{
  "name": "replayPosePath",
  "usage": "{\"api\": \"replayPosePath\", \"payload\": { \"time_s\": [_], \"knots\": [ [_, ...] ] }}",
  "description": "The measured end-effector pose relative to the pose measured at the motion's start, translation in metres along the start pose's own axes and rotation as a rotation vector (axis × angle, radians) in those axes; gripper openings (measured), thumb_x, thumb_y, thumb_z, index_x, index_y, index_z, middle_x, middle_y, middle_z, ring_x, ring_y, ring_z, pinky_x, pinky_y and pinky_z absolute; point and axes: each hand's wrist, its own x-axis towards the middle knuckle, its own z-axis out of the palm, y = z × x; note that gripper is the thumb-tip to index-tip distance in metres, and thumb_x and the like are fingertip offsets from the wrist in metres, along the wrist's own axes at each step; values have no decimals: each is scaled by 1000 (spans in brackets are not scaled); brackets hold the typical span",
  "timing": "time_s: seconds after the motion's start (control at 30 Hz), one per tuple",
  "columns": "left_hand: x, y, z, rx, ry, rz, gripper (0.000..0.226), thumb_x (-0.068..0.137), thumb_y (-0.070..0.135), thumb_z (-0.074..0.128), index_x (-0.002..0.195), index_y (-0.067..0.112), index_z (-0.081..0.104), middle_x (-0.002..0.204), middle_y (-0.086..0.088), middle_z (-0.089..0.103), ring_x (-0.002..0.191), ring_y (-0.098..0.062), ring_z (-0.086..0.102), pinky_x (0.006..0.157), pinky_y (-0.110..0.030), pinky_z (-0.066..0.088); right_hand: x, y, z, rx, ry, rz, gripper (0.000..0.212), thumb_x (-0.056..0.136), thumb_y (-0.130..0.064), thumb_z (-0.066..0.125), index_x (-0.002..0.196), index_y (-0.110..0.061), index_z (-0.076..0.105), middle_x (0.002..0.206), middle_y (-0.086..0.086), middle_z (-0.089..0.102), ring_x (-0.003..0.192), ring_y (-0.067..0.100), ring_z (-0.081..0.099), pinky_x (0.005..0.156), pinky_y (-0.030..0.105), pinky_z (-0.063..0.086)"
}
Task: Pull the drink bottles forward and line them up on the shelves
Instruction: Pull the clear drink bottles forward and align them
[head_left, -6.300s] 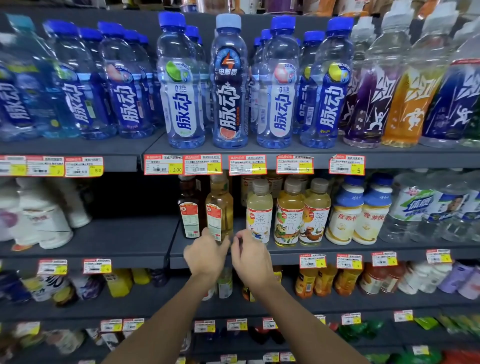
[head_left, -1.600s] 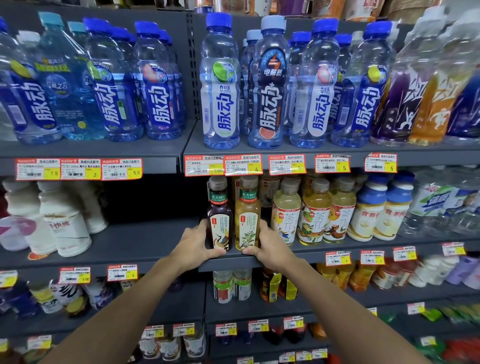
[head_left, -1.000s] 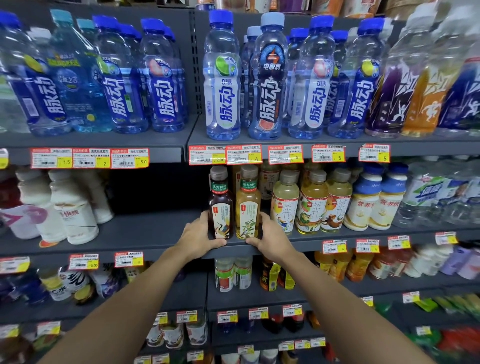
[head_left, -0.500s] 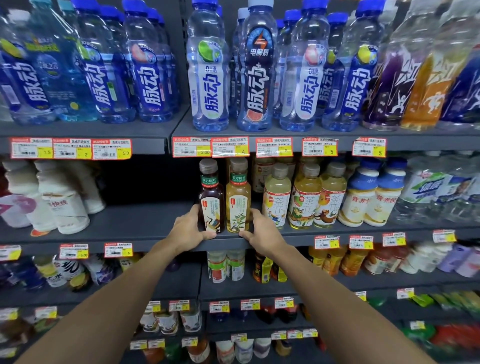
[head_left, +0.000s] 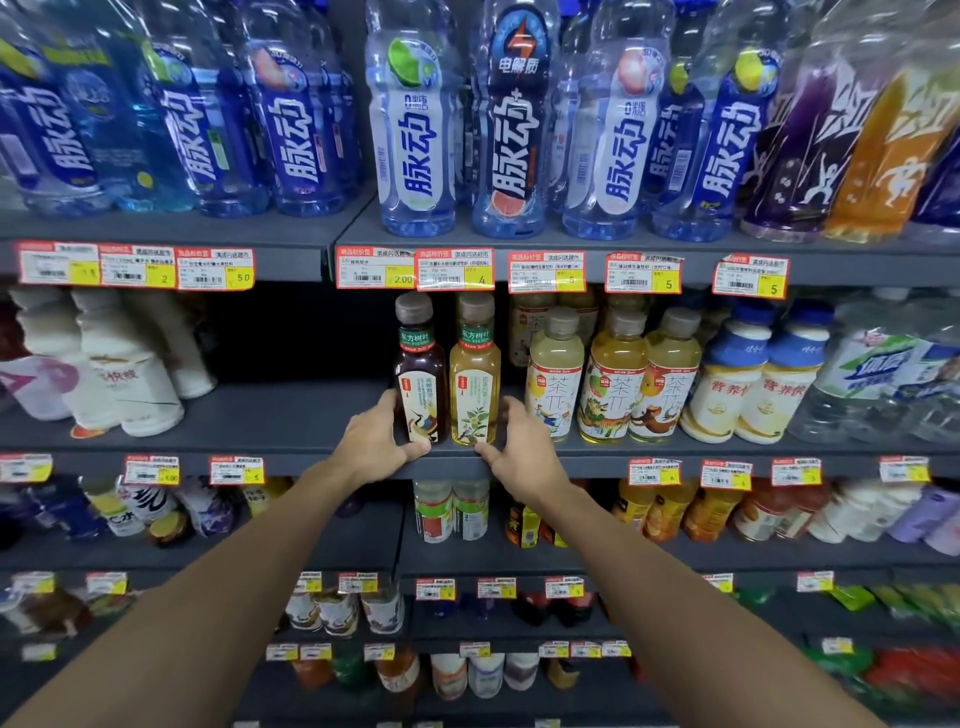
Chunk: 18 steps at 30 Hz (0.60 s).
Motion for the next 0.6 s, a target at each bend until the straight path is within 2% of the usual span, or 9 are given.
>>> {"api": "replayPosePath", "payload": {
  "time_s": [0.07, 0.13, 0.2, 0.27, 0.37, 0.47, 0.6],
  "knots": [
    [-15, -1, 7, -33, 154, 54, 75, 81, 37, 77, 143, 20, 39, 136, 0, 57, 127, -22, 50, 109, -45, 39, -22, 7, 11, 132, 159, -71, 49, 96, -23, 66, 139, -18, 43, 126, -1, 56, 104, 16, 60, 95, 37, 50],
    [-38, -9, 26, -47, 469, 182, 57, 84, 34, 73, 132, 18, 47, 124, 2, 55, 116, -17, 50, 102, -39, 41, -50, 22, 30, 158, 236, -186, 29, 97, -25, 60, 122, -26, 47, 106, -7, 52, 81, 2, 52, 75, 27, 48],
    [-59, -24, 55, -43, 668, 318, 32, 86, 27, 67, 113, 17, 52, 105, 6, 48, 99, -13, 48, 88, -29, 42, -67, 44, 56, 118, 218, -239, 19, 96, -24, 60, 112, -24, 50, 98, -8, 50, 76, -4, 47, 69, 20, 42],
    [-70, -45, 90, -21, 662, 416, 17, 88, 18, 64, 99, 19, 51, 95, 11, 42, 90, -10, 46, 80, -23, 39, -74, 66, 81, 87, 208, -209, 16, 95, -21, 61, 109, -20, 54, 100, -6, 51, 82, -1, 49, 72, 22, 43],
    [-64, -80, 135, -14, 539, 432, 19, 88, 10, 65, 94, 21, 50, 91, 13, 41, 86, -9, 47, 75, -27, 43, -69, 93, 119, 53, 106, -77, 28, 95, -24, 60, 122, -15, 55, 115, 1, 52, 102, 16, 57, 85, 32, 47],
    [-46, -108, 173, -55, 471, 266, 27, 85, 15, 71, 104, 20, 51, 98, 10, 43, 92, -10, 48, 80, -27, 44, -50, 114, 150, 20, 37, 24, 47, 94, -23, 63, 136, -7, 49, 128, 10, 50, 117, 25, 54, 99, 37, 46],
    [-11, -127, 207, -243, 417, -20, 59, 74, 30, 85, 117, 16, 48, 110, 4, 41, 102, -11, 47, 86, -22, 39, -21, 136, 183, 33, 20, 106, 63, 93, -22, 66, 145, -1, 40, 140, 18, 48, 130, 30, 47, 109, 39, 40]
  ]
}}
